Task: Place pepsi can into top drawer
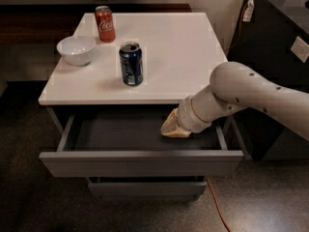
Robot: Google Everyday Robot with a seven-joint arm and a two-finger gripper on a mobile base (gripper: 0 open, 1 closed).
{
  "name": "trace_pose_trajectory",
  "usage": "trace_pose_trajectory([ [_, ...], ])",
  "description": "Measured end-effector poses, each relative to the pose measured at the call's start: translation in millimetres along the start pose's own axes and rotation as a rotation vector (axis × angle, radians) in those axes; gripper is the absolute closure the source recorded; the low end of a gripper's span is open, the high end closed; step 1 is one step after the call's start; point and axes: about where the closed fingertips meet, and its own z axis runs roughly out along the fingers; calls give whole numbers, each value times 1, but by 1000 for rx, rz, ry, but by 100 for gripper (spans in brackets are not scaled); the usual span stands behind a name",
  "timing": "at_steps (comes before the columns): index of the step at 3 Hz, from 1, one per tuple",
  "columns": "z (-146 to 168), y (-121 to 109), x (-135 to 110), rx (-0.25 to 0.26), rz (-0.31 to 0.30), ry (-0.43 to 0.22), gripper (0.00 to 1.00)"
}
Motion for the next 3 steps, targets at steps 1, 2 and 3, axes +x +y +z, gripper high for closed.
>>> trace_pose_trajectory([
  [1, 13, -2, 4, -13, 0, 36, 100],
  [2, 29, 10, 0, -64, -28, 68, 100],
  [3, 36, 20, -5, -97, -49, 79, 100],
])
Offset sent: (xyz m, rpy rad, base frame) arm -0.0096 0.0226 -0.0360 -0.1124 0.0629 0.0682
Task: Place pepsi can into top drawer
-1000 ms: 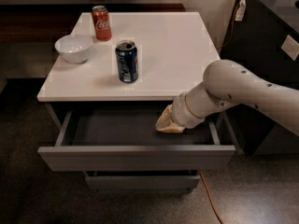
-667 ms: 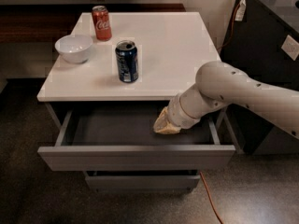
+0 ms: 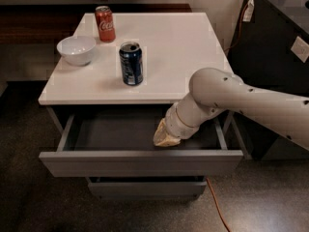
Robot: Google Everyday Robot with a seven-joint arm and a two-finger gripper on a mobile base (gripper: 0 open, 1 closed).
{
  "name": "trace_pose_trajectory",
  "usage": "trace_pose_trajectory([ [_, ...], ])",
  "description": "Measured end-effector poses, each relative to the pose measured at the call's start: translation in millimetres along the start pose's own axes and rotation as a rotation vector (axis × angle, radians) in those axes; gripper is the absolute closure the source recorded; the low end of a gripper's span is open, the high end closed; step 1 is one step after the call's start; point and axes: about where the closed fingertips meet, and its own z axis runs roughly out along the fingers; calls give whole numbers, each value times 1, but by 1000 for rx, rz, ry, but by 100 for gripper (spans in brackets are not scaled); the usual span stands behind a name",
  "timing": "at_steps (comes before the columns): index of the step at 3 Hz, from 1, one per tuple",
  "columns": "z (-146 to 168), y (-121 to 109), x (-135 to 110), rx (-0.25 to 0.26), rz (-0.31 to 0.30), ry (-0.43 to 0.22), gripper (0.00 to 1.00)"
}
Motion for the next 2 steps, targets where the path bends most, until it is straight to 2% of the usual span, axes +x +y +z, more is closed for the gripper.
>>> trace_pose_trajectory([
  [2, 10, 29, -16, -96, -55, 9, 100],
])
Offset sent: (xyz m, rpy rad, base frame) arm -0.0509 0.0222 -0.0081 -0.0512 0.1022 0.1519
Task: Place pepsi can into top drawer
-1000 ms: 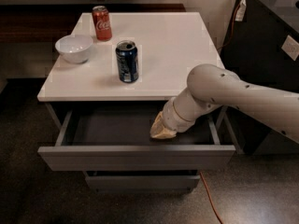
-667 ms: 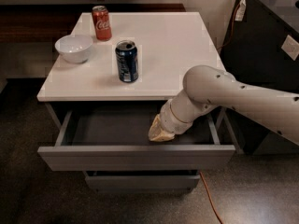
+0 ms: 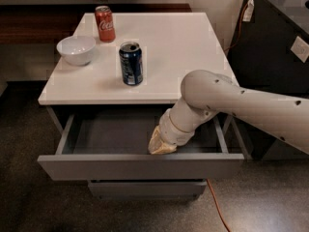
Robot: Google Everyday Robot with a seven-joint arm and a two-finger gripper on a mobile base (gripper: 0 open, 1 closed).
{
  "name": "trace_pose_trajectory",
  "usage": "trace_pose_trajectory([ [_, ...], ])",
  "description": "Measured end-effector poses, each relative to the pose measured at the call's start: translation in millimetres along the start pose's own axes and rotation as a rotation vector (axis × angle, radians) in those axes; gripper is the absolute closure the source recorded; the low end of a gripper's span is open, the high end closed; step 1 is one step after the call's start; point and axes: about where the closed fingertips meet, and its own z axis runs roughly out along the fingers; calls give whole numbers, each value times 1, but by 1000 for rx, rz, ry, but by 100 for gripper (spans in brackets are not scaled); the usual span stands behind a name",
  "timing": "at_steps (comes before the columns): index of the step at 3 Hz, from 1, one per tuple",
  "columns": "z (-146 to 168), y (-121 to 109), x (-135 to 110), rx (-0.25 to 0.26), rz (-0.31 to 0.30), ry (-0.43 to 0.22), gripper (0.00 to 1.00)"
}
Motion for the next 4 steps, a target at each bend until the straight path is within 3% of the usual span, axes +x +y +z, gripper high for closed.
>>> trace_pose_trajectory([
  [1, 6, 19, -7, -60, -29, 10, 100],
  [4, 6, 62, -16, -149, -64, 20, 100],
])
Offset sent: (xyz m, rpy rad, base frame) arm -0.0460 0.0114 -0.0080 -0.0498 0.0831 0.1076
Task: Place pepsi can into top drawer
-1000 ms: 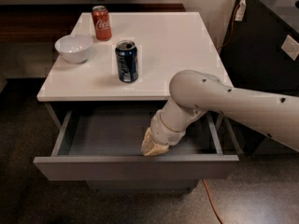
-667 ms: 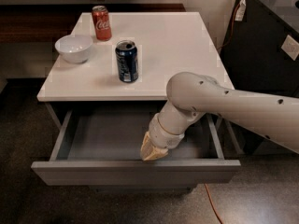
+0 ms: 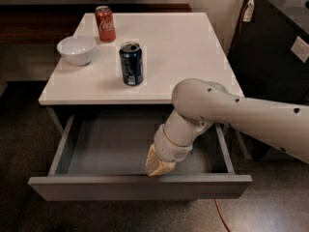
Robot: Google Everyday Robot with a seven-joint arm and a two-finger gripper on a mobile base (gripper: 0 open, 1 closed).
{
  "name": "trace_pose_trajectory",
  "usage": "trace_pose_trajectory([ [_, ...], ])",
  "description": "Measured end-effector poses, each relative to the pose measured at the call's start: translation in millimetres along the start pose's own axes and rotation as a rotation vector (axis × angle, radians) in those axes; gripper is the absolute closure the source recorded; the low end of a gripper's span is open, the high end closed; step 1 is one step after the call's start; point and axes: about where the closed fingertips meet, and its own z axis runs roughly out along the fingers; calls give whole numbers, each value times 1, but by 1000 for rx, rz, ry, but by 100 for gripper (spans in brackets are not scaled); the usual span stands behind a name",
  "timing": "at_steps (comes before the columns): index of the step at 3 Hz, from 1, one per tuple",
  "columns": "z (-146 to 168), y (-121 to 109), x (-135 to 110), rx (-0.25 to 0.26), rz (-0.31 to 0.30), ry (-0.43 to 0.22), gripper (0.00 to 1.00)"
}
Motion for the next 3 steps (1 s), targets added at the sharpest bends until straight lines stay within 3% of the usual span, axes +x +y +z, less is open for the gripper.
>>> trace_pose_trajectory([
  [2, 2, 35, -14, -54, -31, -6, 98],
  [3, 3, 42, -18, -63, -33, -10, 75],
])
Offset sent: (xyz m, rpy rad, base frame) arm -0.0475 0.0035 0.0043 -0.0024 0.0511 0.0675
